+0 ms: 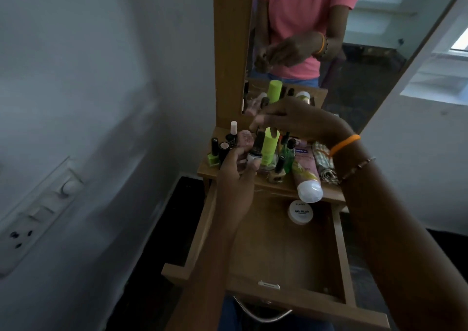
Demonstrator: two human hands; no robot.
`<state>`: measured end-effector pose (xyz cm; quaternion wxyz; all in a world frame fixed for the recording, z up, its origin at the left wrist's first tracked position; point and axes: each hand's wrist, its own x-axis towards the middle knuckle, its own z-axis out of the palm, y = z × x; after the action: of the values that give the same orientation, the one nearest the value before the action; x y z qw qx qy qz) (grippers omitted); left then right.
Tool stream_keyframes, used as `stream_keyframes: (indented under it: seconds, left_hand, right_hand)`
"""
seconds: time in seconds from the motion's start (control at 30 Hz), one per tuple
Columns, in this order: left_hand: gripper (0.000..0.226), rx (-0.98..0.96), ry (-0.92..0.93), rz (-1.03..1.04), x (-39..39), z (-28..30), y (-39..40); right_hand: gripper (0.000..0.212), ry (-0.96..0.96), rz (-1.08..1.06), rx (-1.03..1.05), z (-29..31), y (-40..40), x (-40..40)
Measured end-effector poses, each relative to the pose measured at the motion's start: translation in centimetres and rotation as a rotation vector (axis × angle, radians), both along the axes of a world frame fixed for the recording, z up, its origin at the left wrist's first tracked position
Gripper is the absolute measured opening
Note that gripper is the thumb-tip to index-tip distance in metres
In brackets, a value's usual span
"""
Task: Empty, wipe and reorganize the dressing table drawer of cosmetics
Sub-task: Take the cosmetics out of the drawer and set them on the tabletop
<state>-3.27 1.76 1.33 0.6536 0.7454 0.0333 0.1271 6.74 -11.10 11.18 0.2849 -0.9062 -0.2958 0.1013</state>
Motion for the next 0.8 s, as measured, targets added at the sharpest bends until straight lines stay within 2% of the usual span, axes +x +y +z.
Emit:
stream_keyframes:
  seconds: [0.1, 0.17, 0.27, 0.37, 0.47, 0.57, 0.7, 0.8]
  left_hand:
    - [0.028, -0.044, -0.011, -0.01, 0.3, 0.7, -0.5]
    - [0.031, -0.067, -0.014, -0.041, 0.5, 1.0, -1.0]
    - [0.044, -0.035, 0.008, -0.084, 0.3, 1.0, -1.4]
    - [0.035, 0.03, 0.085, -0.1, -0.3, 0.2, -1.2]
    - [0.022, 0.097, 0.175, -0.181, -0.9, -1.1, -0.6]
    - [0.017, 0.104, 0.2, -0.217, -1.3, -2.3, -0.5]
    - [0.015, 0.064, 0.246, -0.243, -1.3, -3.2, -0.5]
    - [0.016, 0.088, 0.27, -0.266, -1.0, -3.8, -0.9]
  right_hand:
    - [0.017, 0.113, 0.089, 0.06, 0.2, -1.1, -1.8]
    - [0.011, 0.041, 0.056, 0.114, 0.1, -1.8, -1.3]
    - [0.012, -0.093, -0.084, 0.317, 0.1, -2.7, 0.3]
    - [0.014, -0.266, -0.288, 0.436, 0.2, -3.0, 2.3]
    - [0.014, -0.399, -0.393, 0.191, -0.6, -2.7, 4.7]
    - [0.015, -0.388, -0.32, -0.086, -2.3, -2.1, 6.6]
    - [0.017, -0.334, -0.291, -0.279, -3.9, -1.6, 7.9]
    - [0.017, -0.264, -0.272, -0.344, -4.8, -1.1, 8.5]
